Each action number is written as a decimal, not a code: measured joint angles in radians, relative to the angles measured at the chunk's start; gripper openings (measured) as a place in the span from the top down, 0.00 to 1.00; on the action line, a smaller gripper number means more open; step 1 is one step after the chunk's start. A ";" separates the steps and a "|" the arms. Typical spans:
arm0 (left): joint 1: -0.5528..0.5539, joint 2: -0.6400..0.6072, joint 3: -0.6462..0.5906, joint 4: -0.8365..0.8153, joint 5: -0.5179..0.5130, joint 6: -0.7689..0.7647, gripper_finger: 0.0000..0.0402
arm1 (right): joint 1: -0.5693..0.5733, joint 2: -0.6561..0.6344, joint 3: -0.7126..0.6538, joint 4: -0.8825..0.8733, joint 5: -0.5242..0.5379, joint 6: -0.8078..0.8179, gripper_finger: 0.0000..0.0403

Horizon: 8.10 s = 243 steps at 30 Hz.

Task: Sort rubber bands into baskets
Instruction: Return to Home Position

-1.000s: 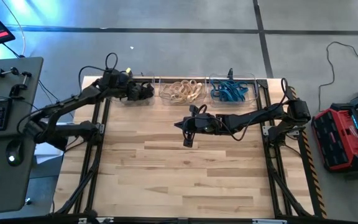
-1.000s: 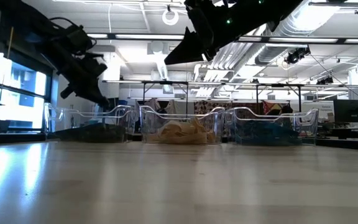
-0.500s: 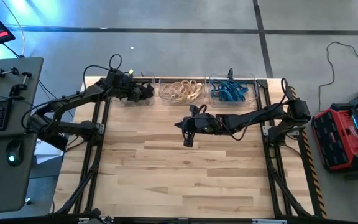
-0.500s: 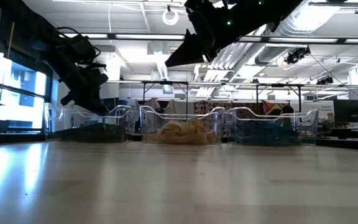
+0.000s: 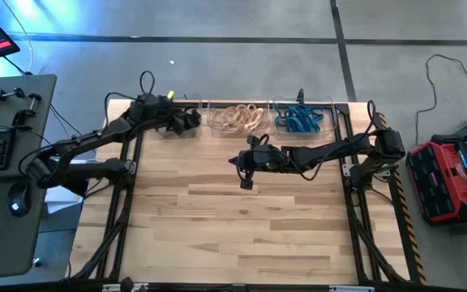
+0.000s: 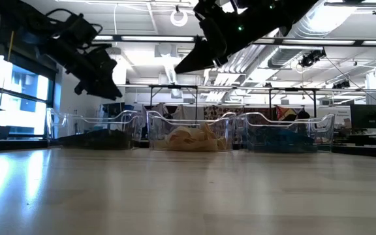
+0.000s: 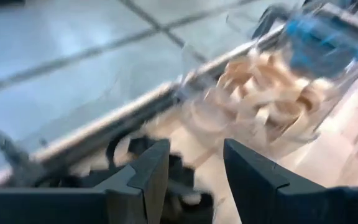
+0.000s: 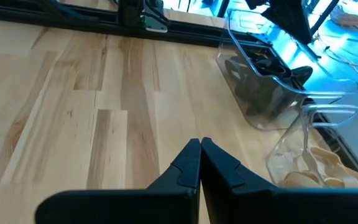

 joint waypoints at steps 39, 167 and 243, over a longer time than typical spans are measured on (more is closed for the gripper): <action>-0.402 -0.157 -0.215 0.562 0.025 0.125 0.82 | -0.034 -0.166 -0.434 0.496 -0.001 0.057 1.00; 0.194 -1.024 -0.518 0.072 0.432 0.092 1.00 | -0.202 -1.652 -1.022 -0.108 0.097 0.058 1.00; 0.194 -1.025 -0.518 0.074 0.434 -0.011 1.00 | -0.202 -1.651 -1.022 -0.108 0.095 0.057 1.00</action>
